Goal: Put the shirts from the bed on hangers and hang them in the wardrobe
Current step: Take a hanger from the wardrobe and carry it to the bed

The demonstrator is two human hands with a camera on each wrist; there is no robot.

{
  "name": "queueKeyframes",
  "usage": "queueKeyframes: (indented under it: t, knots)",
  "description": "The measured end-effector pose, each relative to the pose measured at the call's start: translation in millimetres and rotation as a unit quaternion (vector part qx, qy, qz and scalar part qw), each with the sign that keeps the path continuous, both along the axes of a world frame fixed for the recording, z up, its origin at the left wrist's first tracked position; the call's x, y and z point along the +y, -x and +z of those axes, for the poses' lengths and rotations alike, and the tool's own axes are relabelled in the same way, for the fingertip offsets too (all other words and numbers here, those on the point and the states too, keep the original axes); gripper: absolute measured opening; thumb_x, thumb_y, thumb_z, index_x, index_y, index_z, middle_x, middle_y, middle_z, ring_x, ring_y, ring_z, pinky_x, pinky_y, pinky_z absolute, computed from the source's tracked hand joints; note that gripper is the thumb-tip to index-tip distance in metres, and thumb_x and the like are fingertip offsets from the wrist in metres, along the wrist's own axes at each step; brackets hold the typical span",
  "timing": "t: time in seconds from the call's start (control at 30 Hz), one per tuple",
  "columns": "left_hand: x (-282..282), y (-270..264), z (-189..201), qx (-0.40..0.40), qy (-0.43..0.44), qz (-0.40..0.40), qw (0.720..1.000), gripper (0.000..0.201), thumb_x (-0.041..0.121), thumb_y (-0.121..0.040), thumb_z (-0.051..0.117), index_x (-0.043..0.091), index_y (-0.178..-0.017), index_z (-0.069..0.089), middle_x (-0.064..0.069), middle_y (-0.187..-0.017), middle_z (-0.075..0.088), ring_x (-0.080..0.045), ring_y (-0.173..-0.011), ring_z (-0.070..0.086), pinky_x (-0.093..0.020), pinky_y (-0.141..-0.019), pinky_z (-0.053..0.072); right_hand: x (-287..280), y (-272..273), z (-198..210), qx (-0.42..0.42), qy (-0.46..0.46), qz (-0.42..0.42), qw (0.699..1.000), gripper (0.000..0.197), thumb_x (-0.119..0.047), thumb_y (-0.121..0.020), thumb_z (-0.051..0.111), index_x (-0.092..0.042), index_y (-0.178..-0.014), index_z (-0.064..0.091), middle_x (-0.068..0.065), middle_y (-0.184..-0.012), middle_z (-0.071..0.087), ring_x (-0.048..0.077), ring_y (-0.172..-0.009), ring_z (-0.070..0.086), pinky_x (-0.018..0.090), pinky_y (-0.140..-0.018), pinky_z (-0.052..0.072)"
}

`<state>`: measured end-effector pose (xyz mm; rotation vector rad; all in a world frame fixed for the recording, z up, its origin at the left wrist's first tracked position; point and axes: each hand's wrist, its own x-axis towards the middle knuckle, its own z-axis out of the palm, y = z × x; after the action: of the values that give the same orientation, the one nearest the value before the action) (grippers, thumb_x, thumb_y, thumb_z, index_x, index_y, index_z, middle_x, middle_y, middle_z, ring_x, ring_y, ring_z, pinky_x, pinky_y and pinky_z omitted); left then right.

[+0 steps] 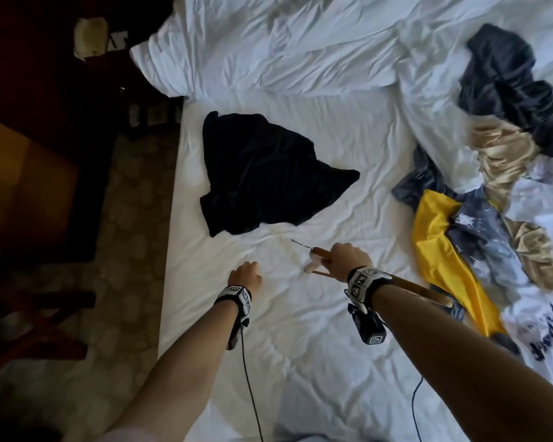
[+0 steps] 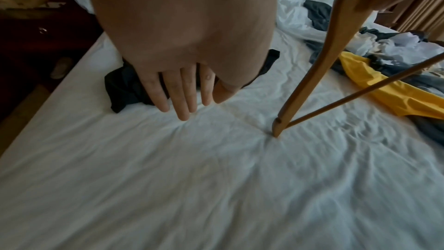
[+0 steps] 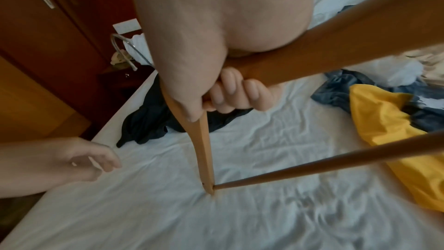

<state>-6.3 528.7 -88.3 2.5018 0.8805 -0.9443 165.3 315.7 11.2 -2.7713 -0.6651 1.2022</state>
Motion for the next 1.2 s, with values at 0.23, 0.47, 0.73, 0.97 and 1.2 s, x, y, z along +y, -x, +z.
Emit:
queueKeyframes:
  t: [0.23,0.47,0.73,0.97,1.2]
  knots:
    - [36,-34,-47,-0.006,-0.033,0.004,0.999,0.046,0.017,-0.101,0.049,0.014,-0.148,0.047,-0.014,-0.157,0.035,-0.035,-0.13,0.05,-0.042,-0.105,0.042,52,-27,-27,-0.022,0.024,0.043,0.999,0.02,-0.033,-0.105,0.057,-0.014,-0.105,0.063,-0.001,-0.084,0.056,0.027,-0.086,0.064,0.035,-0.073,0.045]
    - [59,-69,-74,-0.005,-0.037,0.029,0.999,0.052,0.007,-0.101,0.045,0.019,-0.151,0.047,-0.009,-0.172,0.001,-0.033,-0.136,0.045,-0.044,-0.105,0.046,79,-21,-43,-0.043,0.04,0.064,0.996,0.02,-0.031,-0.105,0.059,-0.014,-0.113,0.066,0.004,-0.103,0.07,0.027,-0.099,0.071,0.034,-0.073,0.044]
    - [74,-95,-83,0.049,0.012,0.032,0.998,0.07,0.0,-0.099,0.043,0.011,-0.164,0.019,-0.004,-0.173,-0.015,-0.033,-0.1,0.065,-0.037,-0.074,0.052,80,-28,-48,-0.051,0.051,0.043,0.996,0.02,-0.034,-0.105,0.06,-0.015,-0.111,0.067,-0.001,-0.086,0.056,0.026,-0.095,0.071,0.034,-0.074,0.046]
    - [68,-92,-77,0.008,0.024,0.051,0.998,0.051,0.001,-0.101,0.045,-0.009,-0.149,0.033,-0.012,-0.167,0.015,-0.039,-0.102,0.066,-0.042,-0.076,0.05,82,-36,-55,-0.06,0.055,0.038,0.996,0.018,-0.034,-0.104,0.061,-0.017,-0.105,0.065,-0.004,-0.074,0.048,0.024,-0.084,0.064,0.034,-0.073,0.045]
    - [70,-72,-70,-0.126,0.043,0.1,0.986,0.014,0.006,-0.086,0.052,0.012,-0.076,0.059,-0.011,-0.076,0.051,-0.033,-0.069,0.053,-0.036,-0.066,0.044,70,-30,-48,-0.056,0.048,0.034,0.997,0.025,-0.038,-0.105,0.061,-0.015,-0.11,0.067,0.0,-0.087,0.057,0.026,-0.095,0.071,0.034,-0.074,0.048]
